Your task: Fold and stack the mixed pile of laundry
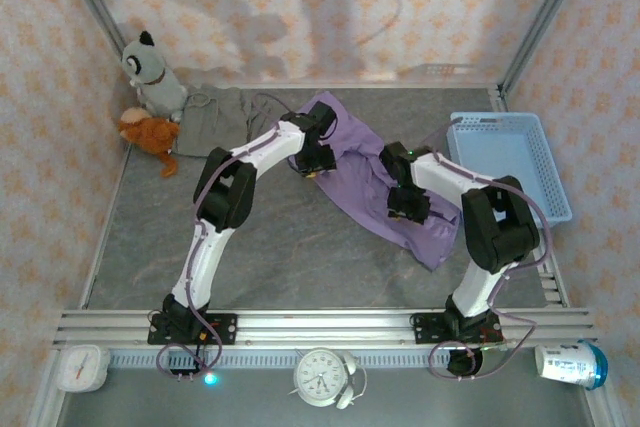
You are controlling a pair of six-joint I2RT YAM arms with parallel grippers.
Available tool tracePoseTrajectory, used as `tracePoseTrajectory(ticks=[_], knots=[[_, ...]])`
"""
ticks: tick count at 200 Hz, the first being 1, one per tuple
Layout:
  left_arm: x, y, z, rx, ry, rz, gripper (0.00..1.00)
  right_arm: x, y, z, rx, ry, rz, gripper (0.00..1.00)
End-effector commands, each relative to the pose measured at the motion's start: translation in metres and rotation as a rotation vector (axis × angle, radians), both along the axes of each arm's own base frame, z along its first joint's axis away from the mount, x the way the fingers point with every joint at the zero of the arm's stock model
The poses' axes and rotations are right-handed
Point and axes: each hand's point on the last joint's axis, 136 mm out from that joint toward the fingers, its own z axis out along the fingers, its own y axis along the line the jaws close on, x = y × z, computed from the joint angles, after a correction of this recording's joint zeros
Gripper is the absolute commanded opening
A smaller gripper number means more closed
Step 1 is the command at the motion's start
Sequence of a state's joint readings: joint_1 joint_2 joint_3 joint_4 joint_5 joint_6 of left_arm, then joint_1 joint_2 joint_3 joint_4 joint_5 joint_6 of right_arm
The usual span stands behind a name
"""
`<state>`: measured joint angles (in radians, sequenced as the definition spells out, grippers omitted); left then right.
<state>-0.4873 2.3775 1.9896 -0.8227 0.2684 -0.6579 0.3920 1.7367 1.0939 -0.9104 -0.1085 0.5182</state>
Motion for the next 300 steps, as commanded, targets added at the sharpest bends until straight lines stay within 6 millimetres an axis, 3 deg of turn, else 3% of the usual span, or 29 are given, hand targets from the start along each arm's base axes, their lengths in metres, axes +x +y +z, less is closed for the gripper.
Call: tracePoseTrajectory(ticks=[1, 26, 52, 82, 102, 125, 153, 170, 187, 212, 237, 273, 300], knots=[[0.01, 0.023, -0.04, 0.121, 0.041, 0.039, 0.46, -0.012, 0.011, -0.007, 0.064, -0.001, -0.102, 0.41], [0.041, 0.029, -0.045, 0.124, 0.034, 0.047, 0.46, -0.014, 0.04, -0.007, 0.164, -0.013, -0.178, 0.4], [0.073, 0.036, -0.043, 0.082, -0.004, 0.046, 0.46, -0.001, 0.087, 0.002, 0.298, -0.038, -0.215, 0.4], [0.096, 0.038, -0.04, -0.052, -0.037, 0.053, 0.47, 0.011, 0.151, 0.011, 0.446, -0.005, -0.161, 0.4], [0.102, 0.029, -0.025, -0.152, -0.05, 0.025, 0.5, 0.02, 0.171, 0.031, 0.475, -0.027, -0.092, 0.41], [0.101, 0.014, 0.018, -0.245, -0.083, -0.028, 0.5, 0.031, 0.157, 0.064, 0.459, -0.104, -0.052, 0.44], [0.088, 0.009, 0.077, -0.243, -0.154, -0.105, 0.5, 0.031, 0.099, 0.083, 0.339, -0.156, -0.053, 0.44], [0.072, 0.007, 0.093, -0.228, -0.147, -0.11, 0.51, 0.024, 0.062, 0.082, 0.259, -0.159, -0.055, 0.44], [0.05, -0.001, 0.097, -0.204, -0.133, -0.118, 0.5, 0.016, 0.036, 0.078, 0.171, -0.152, -0.019, 0.44], [0.02, -0.022, 0.078, -0.175, -0.105, -0.104, 0.5, 0.006, 0.024, 0.06, 0.113, -0.123, 0.038, 0.43], [0.001, -0.033, 0.044, -0.102, -0.061, -0.092, 0.49, 0.002, 0.025, 0.038, 0.131, -0.115, 0.036, 0.36], [-0.002, -0.017, -0.007, 0.043, -0.017, -0.021, 0.48, -0.021, 0.038, 0.007, 0.191, -0.041, 0.048, 0.25], [0.005, -0.009, -0.025, 0.104, -0.013, -0.026, 0.48, -0.041, 0.057, 0.001, 0.221, -0.021, 0.082, 0.25]])
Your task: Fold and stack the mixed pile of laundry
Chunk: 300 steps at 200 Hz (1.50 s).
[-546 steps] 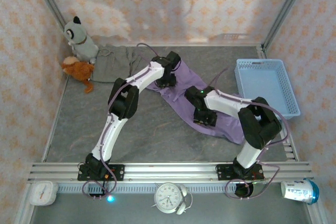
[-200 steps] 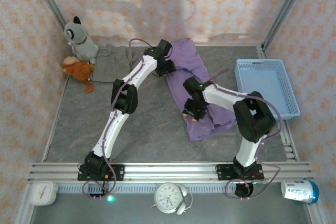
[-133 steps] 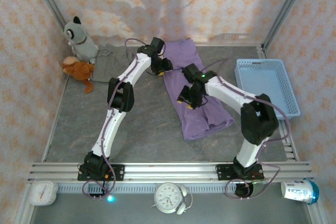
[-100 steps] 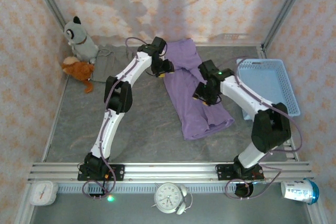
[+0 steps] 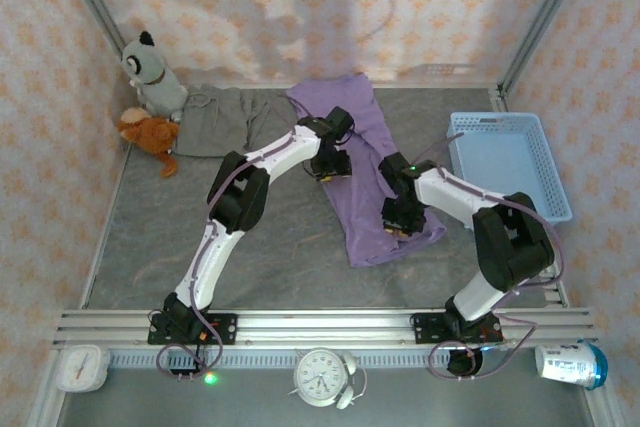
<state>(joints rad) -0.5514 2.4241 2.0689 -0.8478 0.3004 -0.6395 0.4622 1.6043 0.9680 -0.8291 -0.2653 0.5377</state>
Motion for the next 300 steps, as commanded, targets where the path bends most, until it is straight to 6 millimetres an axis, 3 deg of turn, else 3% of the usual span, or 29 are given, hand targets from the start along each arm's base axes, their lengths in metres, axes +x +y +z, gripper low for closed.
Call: tracePoseTrajectory(ticks=[1, 28, 48, 82, 112, 137, 153, 182, 230, 267, 300], knots=[[0.016, 0.03, -0.026, 0.133, -0.021, 0.063, 0.48, -0.011, 0.021, -0.004, 0.044, -0.006, 0.034, 0.25], [0.031, 0.036, -0.029, 0.158, -0.029, 0.043, 0.48, -0.03, 0.054, -0.017, 0.156, 0.027, 0.047, 0.24], [0.045, 0.04, -0.023, 0.141, -0.043, 0.029, 0.48, -0.03, 0.081, -0.014, 0.241, 0.03, 0.087, 0.23], [0.044, 0.044, 0.002, 0.106, -0.023, -0.017, 0.5, -0.011, 0.072, 0.026, 0.162, -0.059, 0.138, 0.29], [0.009, 0.049, 0.03, 0.102, 0.017, -0.048, 0.51, 0.003, 0.052, 0.049, 0.062, -0.114, 0.145, 0.3], [-0.032, 0.052, 0.042, 0.073, 0.014, 0.007, 0.51, 0.013, 0.036, 0.039, 0.002, -0.103, 0.136, 0.29], [-0.065, 0.048, 0.039, 0.052, 0.024, 0.032, 0.51, 0.017, 0.035, 0.03, -0.008, -0.093, 0.149, 0.25], [-0.117, 0.042, 0.03, 0.104, 0.023, 0.034, 0.51, 0.018, 0.052, 0.02, 0.046, -0.068, 0.174, 0.23], [-0.186, 0.043, -0.007, 0.211, 0.108, -0.007, 0.5, 0.008, 0.069, 0.008, 0.081, -0.044, 0.19, 0.31], [-0.204, 0.049, -0.017, 0.239, 0.122, -0.008, 0.5, -0.001, 0.068, -0.014, 0.044, 0.0, 0.19, 0.33], [-0.201, 0.048, -0.017, 0.234, 0.111, 0.016, 0.51, -0.003, 0.071, -0.009, 0.075, -0.007, 0.184, 0.11]])
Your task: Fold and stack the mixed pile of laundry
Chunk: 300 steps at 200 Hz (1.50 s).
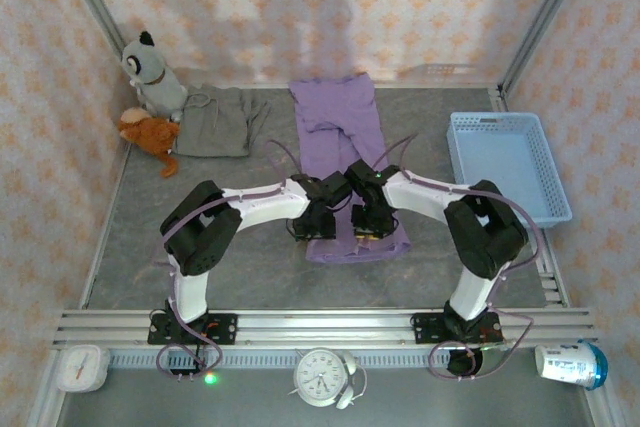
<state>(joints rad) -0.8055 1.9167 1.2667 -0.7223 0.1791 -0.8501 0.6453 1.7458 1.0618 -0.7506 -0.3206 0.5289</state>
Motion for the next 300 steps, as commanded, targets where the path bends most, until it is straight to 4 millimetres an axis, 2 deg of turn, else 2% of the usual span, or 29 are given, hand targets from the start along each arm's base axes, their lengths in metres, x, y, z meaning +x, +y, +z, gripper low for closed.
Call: tracePoseTrajectory(ticks=[1, 14, 46, 71, 96, 115, 119, 126, 137, 152, 168, 191, 216, 238, 254, 279, 300], knots=[[-0.009, 0.014, -0.011, 0.062, 0.013, 0.039, 0.51, -0.002, 0.0, 0.005, 0.013, -0.009, -0.008, 0.1], [-0.009, 0.015, -0.011, 0.066, 0.008, 0.047, 0.51, -0.005, 0.001, 0.015, 0.03, -0.009, -0.007, 0.0], [-0.008, 0.021, -0.014, 0.082, -0.003, 0.063, 0.51, -0.023, 0.006, 0.036, 0.139, 0.004, -0.021, 0.0], [-0.007, 0.019, -0.015, 0.067, -0.006, 0.072, 0.51, -0.04, 0.014, 0.032, 0.229, 0.053, -0.018, 0.0], [-0.006, 0.017, -0.014, 0.065, -0.008, 0.069, 0.51, -0.046, 0.021, 0.02, 0.261, 0.1, -0.011, 0.0], [-0.008, 0.021, -0.015, 0.078, -0.003, 0.069, 0.51, -0.047, 0.027, 0.007, 0.266, 0.143, -0.006, 0.11], [-0.006, 0.019, -0.005, 0.059, -0.023, 0.07, 0.51, -0.046, 0.029, 0.006, 0.268, 0.149, -0.004, 0.14], [-0.007, 0.021, -0.003, 0.059, -0.024, 0.07, 0.51, -0.044, 0.03, 0.006, 0.267, 0.148, 0.004, 0.19], [-0.009, 0.022, 0.0, 0.057, -0.025, 0.072, 0.51, -0.039, 0.031, 0.013, 0.261, 0.123, 0.016, 0.31], [-0.014, 0.024, 0.007, 0.045, -0.019, 0.073, 0.52, -0.029, 0.03, 0.033, 0.264, 0.063, 0.033, 0.41], [-0.017, 0.024, 0.02, 0.013, -0.026, 0.076, 0.54, -0.022, 0.021, 0.054, 0.253, 0.006, 0.038, 0.45], [-0.02, 0.029, 0.045, -0.019, -0.062, 0.085, 0.58, -0.016, -0.011, 0.069, 0.211, -0.042, -0.027, 0.47], [-0.023, 0.031, 0.058, -0.073, -0.097, 0.105, 0.63, -0.014, -0.059, 0.066, 0.128, -0.093, -0.132, 0.54], [-0.025, 0.026, 0.053, -0.154, -0.114, 0.152, 0.66, -0.015, -0.08, 0.056, 0.108, -0.104, -0.176, 0.54], [-0.025, 0.019, 0.046, -0.229, -0.124, 0.192, 0.64, -0.016, -0.085, 0.044, 0.12, -0.101, -0.19, 0.49], [-0.025, 0.012, 0.03, -0.294, -0.137, 0.24, 0.59, -0.018, -0.076, 0.026, 0.181, -0.083, -0.193, 0.33], [-0.025, 0.005, 0.024, -0.304, -0.155, 0.228, 0.58, -0.025, -0.066, 0.018, 0.25, -0.06, -0.203, 0.31]])
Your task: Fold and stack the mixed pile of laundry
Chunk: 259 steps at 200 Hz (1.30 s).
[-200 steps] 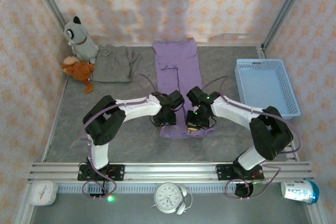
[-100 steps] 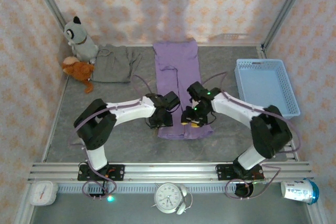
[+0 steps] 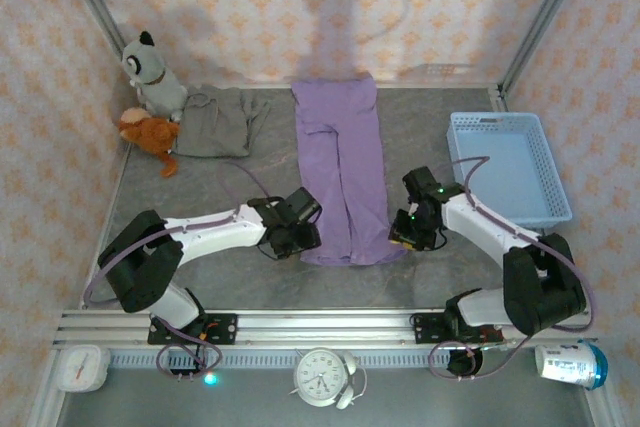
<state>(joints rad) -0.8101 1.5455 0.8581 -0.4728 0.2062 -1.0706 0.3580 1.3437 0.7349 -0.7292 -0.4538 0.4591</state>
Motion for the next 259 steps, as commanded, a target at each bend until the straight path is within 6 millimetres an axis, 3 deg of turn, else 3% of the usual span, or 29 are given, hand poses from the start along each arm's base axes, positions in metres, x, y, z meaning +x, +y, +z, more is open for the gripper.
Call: tracePoseTrajectory(ticks=[1, 22, 59, 79, 100, 123, 162, 190, 212, 259], knots=[[0.013, -0.027, 0.005, -0.095, -0.073, 0.024, 0.58, 0.005, 0.013, -0.004, 0.086, -0.031, -0.001, 0.31], [0.003, -0.032, -0.002, -0.078, -0.06, 0.003, 0.58, -0.012, 0.016, -0.009, 0.128, 0.007, -0.017, 0.31], [-0.034, -0.032, -0.02, -0.033, 0.016, 0.006, 0.56, -0.054, 0.025, -0.016, 0.218, 0.086, -0.045, 0.31], [-0.047, -0.025, -0.018, -0.015, 0.044, 0.026, 0.56, -0.058, 0.024, 0.002, 0.24, 0.049, -0.03, 0.33], [-0.043, -0.012, 0.004, 0.018, -0.003, 0.042, 0.58, -0.048, 0.012, 0.023, 0.16, -0.032, 0.015, 0.44], [-0.027, -0.001, 0.024, 0.052, -0.077, 0.057, 0.62, -0.021, 0.0, 0.035, 0.056, -0.114, 0.054, 0.52], [-0.001, 0.002, 0.027, 0.086, -0.155, 0.042, 0.63, 0.025, 0.0, 0.023, -0.029, -0.144, 0.12, 0.58], [0.012, -0.009, 0.013, 0.099, -0.182, 0.001, 0.62, 0.034, 0.01, 0.007, -0.002, -0.125, 0.146, 0.59], [0.012, -0.015, -0.001, 0.089, -0.173, -0.014, 0.61, 0.023, 0.018, -0.005, 0.052, -0.074, 0.145, 0.56], [-0.015, -0.032, -0.006, 0.024, -0.15, -0.009, 0.56, -0.029, 0.029, -0.018, 0.147, 0.018, 0.085, 0.49]])
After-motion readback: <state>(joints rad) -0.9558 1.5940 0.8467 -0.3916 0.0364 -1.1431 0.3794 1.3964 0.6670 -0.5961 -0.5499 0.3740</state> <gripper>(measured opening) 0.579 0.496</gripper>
